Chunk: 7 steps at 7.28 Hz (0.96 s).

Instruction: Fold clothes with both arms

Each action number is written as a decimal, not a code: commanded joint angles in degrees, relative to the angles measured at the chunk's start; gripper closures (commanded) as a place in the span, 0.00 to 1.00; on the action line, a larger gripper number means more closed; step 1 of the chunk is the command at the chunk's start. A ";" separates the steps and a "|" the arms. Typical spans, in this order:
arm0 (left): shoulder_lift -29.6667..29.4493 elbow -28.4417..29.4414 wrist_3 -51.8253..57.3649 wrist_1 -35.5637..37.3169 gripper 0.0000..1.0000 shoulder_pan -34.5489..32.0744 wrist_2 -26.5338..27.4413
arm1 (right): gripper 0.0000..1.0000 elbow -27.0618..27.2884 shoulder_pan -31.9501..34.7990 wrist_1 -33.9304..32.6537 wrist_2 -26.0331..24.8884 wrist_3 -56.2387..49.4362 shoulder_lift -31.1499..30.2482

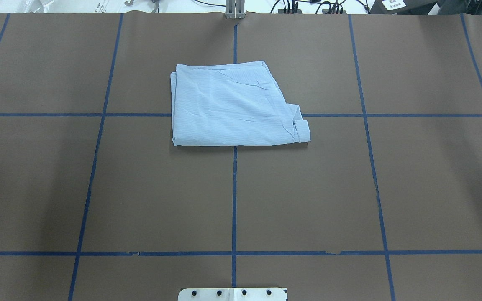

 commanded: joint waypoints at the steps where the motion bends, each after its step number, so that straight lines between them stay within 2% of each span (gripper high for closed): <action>1: -0.08 0.20 0.01 -0.09 0.00 0.08 -0.05 | 0.00 -0.43 -0.04 -3.61 1.48 -0.27 0.72; 3: -0.09 -0.41 0.10 -0.09 0.00 0.08 -0.05 | 0.00 -0.27 0.22 -2.92 7.10 -0.27 -1.63; 5: 0.35 -0.85 0.10 -0.18 0.00 -0.01 -0.49 | 0.00 -0.35 0.13 3.30 6.07 0.26 -3.13; 7: 0.44 -2.08 0.01 -0.18 0.00 0.08 -0.84 | 0.00 -1.05 0.13 5.08 6.07 0.34 -2.53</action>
